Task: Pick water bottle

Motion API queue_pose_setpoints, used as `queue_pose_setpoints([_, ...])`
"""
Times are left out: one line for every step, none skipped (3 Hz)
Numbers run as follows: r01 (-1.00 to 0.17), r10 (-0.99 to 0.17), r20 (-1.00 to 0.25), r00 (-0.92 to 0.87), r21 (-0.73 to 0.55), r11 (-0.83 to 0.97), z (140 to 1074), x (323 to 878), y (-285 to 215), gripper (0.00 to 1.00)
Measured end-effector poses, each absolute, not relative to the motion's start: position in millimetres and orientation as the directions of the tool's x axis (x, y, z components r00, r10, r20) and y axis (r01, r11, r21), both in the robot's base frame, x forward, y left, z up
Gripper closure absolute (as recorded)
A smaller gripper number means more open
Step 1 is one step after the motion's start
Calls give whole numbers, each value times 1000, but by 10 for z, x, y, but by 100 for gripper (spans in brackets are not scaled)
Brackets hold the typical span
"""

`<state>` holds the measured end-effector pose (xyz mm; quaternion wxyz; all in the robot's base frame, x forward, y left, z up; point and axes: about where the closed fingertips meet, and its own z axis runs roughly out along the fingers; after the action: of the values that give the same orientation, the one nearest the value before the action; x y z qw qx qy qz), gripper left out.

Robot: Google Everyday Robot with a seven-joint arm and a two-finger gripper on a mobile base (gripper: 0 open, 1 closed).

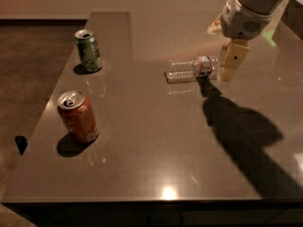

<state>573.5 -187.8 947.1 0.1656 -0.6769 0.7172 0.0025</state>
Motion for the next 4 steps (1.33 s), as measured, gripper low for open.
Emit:
queue_pose_setpoints([-980, -976, -219, -10, -190, 53, 9220, 6024, -1763, 0])
queue_pose_setpoints([-985, -980, -201, -14, -163, 48, 9005, 6309, -1703, 0])
queue_pose_setpoints([-989, -982, -188, -18, -142, 45, 8874, 6400, -1692, 0])
queue_pose_setpoints([-994, -988, -155, -19, -104, 36, 8747, 6462, -1675, 18])
